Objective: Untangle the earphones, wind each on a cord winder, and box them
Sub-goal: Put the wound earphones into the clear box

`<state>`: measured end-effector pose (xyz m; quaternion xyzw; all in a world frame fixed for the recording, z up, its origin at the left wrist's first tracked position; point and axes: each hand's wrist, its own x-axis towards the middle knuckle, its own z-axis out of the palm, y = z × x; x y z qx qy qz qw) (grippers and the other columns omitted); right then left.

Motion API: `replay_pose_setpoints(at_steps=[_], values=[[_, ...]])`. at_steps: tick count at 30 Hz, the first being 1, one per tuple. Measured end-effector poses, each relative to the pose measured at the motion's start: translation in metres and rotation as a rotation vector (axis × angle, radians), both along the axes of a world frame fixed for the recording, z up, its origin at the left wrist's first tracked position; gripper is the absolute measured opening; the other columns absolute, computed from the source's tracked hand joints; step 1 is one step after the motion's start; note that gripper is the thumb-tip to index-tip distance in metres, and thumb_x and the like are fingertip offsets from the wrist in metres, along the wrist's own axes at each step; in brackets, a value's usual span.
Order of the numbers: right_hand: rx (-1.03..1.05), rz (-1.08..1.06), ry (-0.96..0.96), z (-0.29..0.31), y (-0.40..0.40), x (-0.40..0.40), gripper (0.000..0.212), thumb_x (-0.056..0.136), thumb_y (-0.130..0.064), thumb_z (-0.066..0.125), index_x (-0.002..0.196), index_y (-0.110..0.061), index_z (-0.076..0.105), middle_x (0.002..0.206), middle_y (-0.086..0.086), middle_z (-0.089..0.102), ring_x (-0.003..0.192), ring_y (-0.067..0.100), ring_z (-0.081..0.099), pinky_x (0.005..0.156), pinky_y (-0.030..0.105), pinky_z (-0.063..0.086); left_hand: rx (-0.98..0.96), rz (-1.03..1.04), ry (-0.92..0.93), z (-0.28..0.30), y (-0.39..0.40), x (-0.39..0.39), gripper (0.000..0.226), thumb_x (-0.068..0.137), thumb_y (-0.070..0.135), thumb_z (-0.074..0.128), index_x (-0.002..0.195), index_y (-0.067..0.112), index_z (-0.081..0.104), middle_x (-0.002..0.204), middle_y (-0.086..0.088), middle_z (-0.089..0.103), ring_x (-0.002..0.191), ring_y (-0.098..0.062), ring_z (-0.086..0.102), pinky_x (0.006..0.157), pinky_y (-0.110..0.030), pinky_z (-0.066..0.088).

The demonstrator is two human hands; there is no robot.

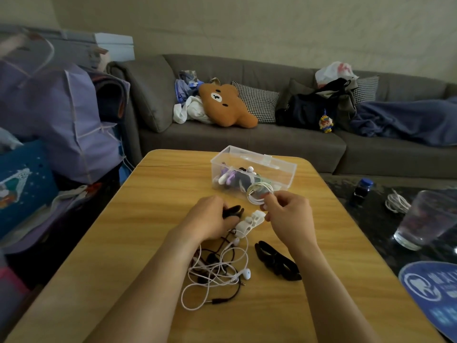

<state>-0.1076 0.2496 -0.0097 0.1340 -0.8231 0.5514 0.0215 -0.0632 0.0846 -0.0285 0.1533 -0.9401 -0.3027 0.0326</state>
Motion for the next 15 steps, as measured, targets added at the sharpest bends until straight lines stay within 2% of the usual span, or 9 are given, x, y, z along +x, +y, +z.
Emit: replay_pose_setpoints(at_steps=[2, 4, 6, 8, 10, 13, 15], values=[[0.023, 0.007, -0.013, -0.002, 0.000, 0.000, 0.029, 0.096, -0.022, 0.058, 0.079, -0.004, 0.072, 0.072, 0.018, 0.068, 0.058, 0.017, 0.052, 0.053, 0.028, 0.041, -0.046, -0.024, -0.025, 0.000, 0.001, 0.002, 0.025, 0.088, 0.033, 0.072, 0.110, 0.021, 0.072, 0.095, 0.004, 0.070, 0.082, -0.009, 0.063, 0.069, -0.028, 0.053], [0.027, 0.012, -0.019, -0.003, 0.001, 0.001, 0.028, 0.096, -0.022, 0.058, 0.078, -0.007, 0.073, 0.069, 0.013, 0.069, 0.059, 0.017, 0.055, 0.055, 0.029, 0.043, -0.022, -0.016, 0.007, 0.000, 0.001, 0.004, 0.028, 0.087, 0.030, 0.075, 0.113, 0.022, 0.071, 0.102, 0.005, 0.070, 0.086, -0.008, 0.063, 0.070, -0.024, 0.051], [0.006, 0.006, -0.021, -0.003, 0.001, 0.002, 0.026, 0.096, -0.022, 0.058, 0.079, -0.010, 0.073, 0.068, 0.004, 0.070, 0.059, 0.017, 0.057, 0.056, 0.030, 0.045, 0.090, 0.015, 0.073, 0.000, -0.002, 0.004, 0.034, 0.086, 0.029, 0.075, 0.118, 0.021, 0.066, 0.110, 0.006, 0.067, 0.094, -0.009, 0.062, 0.073, -0.023, 0.050], [-0.031, 0.002, -0.038, -0.001, 0.001, 0.002, 0.025, 0.096, -0.021, 0.057, 0.081, -0.011, 0.074, 0.065, -0.002, 0.069, 0.055, 0.010, 0.055, 0.053, 0.029, 0.044, 0.202, 0.054, 0.169, 0.004, -0.006, 0.008, 0.037, 0.088, 0.026, 0.074, 0.121, 0.022, 0.058, 0.110, 0.008, 0.062, 0.098, -0.011, 0.060, 0.069, -0.018, 0.044], [-0.147, 0.035, -0.112, 0.003, 0.000, 0.005, 0.023, 0.096, -0.017, 0.056, 0.085, -0.014, 0.075, 0.067, -0.002, 0.069, 0.055, 0.005, 0.055, 0.056, 0.025, 0.046, 0.310, 0.100, 0.294, 0.010, -0.008, 0.012, 0.033, 0.091, 0.022, 0.070, 0.118, 0.021, 0.053, 0.104, 0.008, 0.062, 0.092, -0.012, 0.063, 0.065, -0.018, 0.045], [-0.455, 0.219, -0.344, 0.011, -0.004, 0.011, 0.020, 0.097, -0.009, 0.055, 0.093, -0.009, 0.075, 0.072, 0.004, 0.066, 0.064, 0.013, 0.054, 0.066, 0.030, 0.047, 0.560, 0.110, 0.465, 0.020, -0.006, 0.023, 0.022, 0.096, 0.016, 0.063, 0.114, 0.012, 0.053, 0.094, -0.003, 0.071, 0.071, -0.016, 0.070, 0.058, -0.028, 0.056], [-0.580, 0.359, -0.470, 0.015, -0.005, 0.017, 0.019, 0.097, -0.008, 0.055, 0.096, -0.005, 0.074, 0.072, 0.006, 0.062, 0.065, 0.014, 0.054, 0.068, 0.030, 0.046, 0.633, 0.083, 0.525, 0.025, -0.004, 0.032, 0.017, 0.097, 0.015, 0.062, 0.111, 0.011, 0.054, 0.088, -0.004, 0.072, 0.061, -0.017, 0.065, 0.053, -0.032, 0.051]])
